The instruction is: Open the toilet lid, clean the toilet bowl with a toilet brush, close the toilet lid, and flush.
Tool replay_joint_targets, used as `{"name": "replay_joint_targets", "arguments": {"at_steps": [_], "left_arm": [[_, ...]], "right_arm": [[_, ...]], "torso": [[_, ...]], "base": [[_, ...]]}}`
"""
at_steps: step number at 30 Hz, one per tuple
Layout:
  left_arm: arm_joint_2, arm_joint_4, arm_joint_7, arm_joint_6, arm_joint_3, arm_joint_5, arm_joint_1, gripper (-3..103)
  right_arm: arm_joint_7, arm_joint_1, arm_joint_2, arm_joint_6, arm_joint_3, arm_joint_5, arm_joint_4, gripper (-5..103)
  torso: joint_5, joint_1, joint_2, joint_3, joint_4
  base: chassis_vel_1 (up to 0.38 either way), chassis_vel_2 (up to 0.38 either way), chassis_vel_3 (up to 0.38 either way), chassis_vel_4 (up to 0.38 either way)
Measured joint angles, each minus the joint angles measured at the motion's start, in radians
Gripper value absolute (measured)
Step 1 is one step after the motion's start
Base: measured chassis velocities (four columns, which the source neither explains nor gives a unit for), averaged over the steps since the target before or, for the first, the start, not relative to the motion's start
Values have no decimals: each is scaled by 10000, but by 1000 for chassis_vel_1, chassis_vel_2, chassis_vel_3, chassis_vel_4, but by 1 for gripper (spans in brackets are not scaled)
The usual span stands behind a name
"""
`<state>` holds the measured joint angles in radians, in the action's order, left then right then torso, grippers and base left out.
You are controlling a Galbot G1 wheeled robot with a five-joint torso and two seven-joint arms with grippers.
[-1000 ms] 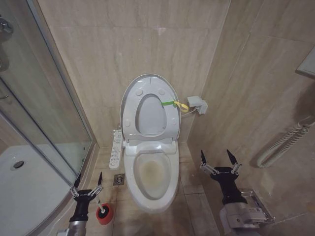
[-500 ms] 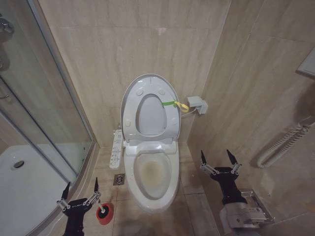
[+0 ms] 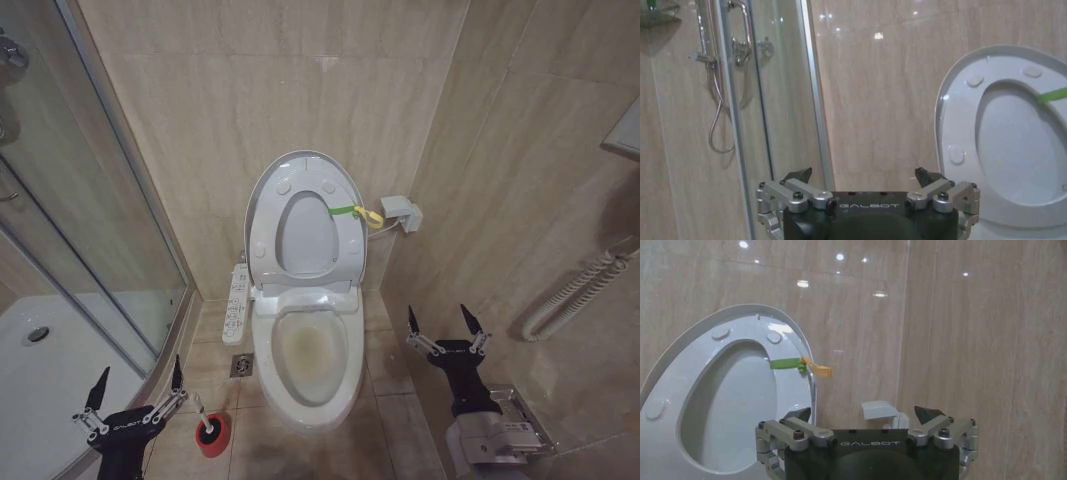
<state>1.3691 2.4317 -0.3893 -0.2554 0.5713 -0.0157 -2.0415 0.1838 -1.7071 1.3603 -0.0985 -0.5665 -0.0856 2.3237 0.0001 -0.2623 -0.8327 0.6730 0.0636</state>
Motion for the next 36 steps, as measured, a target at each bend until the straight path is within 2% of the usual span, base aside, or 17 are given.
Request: {"name": "replay_joint_targets", "arguments": {"at_steps": [4,7,8,10,11,13,19,22,36], "left_arm": [[-7,33,23,-66,-155,28,-116,100],[-155,-135,499,-377,-173,969,-30,100],[-155,-135,499,-377,-173,969,-30,100],[-185,-115,1183,-457,-20,1411,53,100],[-185,-115,1183,-457,-20,1411,53,100],[-236,-133,1831,-629,265,1553,128,100],[-318,-181,2457,-685,731,1714,144,100],[-396,-168,3000,-651,960,1920,105,100],[-350,-86,3040,-605,932,1918,83,100]], "right_arm": [[0,0,0,0,0,0,0,100],[0,0,0,0,0,0,0,100],[0,0,0,0,0,0,0,100],[0,0,0,0,0,0,0,100],[0,0,0,0,0,0,0,100],[0,0,0,0,0,0,0,100],[0,0,0,0,0,0,0,100],[0,0,0,0,0,0,0,100],[0,0,0,0,0,0,0,100]], "torso": [[0,0,0,0,-1],[-2,0,0,0,0],[-2,0,0,0,0],[-2,0,0,0,1],[-2,0,0,0,1],[-2,0,0,0,0],[-3,0,0,0,0],[-2,0,0,0,0],[-2,0,0,0,0]], "base": [[0,0,0,0],[0,0,0,0],[0,0,0,0],[0,0,0,0],[0,0,0,0],[0,0,0,0],[0,0,0,0],[0,0,0,0],[0,0,0,0]]}}
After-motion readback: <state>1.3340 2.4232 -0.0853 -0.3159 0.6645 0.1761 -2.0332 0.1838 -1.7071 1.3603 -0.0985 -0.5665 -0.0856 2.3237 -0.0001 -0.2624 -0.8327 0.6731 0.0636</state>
